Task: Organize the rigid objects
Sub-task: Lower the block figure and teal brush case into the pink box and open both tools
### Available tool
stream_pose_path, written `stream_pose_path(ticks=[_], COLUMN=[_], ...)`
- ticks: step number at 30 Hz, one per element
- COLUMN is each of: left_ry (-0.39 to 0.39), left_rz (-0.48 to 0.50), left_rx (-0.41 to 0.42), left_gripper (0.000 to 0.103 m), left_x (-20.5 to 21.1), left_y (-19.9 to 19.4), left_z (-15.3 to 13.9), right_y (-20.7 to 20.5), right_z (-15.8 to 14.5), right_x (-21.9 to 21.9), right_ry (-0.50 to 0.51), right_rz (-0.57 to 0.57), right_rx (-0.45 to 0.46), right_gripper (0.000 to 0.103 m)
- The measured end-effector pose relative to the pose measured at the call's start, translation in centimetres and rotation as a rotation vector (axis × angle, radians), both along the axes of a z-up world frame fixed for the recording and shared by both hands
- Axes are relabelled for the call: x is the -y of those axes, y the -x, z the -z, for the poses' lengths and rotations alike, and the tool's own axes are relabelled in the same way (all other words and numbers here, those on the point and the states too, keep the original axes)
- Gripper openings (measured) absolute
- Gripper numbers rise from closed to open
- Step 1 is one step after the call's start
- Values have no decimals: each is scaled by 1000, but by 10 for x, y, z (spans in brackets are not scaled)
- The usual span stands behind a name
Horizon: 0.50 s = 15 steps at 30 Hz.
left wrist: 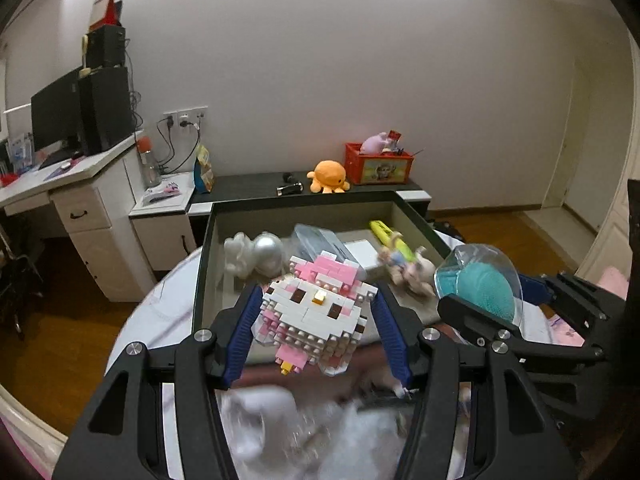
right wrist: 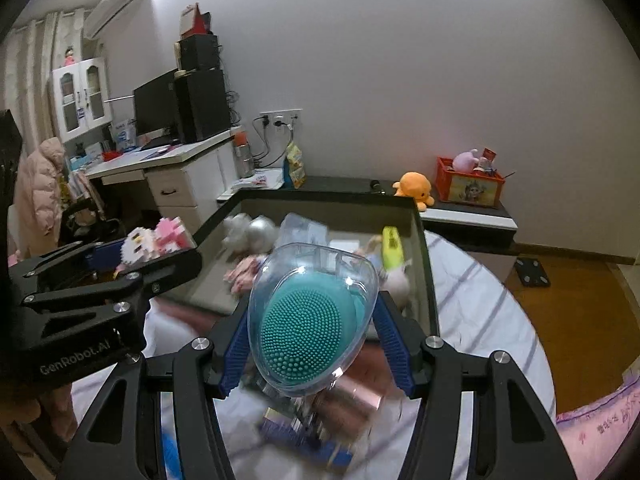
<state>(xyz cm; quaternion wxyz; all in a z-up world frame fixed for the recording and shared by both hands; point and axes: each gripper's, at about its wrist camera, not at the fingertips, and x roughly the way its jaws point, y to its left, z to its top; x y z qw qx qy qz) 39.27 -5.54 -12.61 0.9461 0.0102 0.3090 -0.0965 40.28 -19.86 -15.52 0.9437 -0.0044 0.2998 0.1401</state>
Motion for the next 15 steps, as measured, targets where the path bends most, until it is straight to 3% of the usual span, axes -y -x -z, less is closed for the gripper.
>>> stream_pose_path(ticks=[4, 7, 12, 15], left_ry=[-28, -25, -57, -60], left_rz=[-6, -7, -17, -20], left_rx=[-35, -105, -170, -202], left_gripper=[57, 57, 57, 56], left_x=[2, 0, 4, 4], left_y=[-41, -67, -85, -91], left_z=[10, 28, 52, 64], right_y=[-38, -65, -86, -87], right_z=[4, 16, 42, 45], right_x=[-4, -6, -12, -14], right_ry=[32, 50, 91, 104], right_rz=[6, 9, -8, -5], right_rx=[-27, -73, -142, -136], right_gripper=[59, 59, 59, 60])
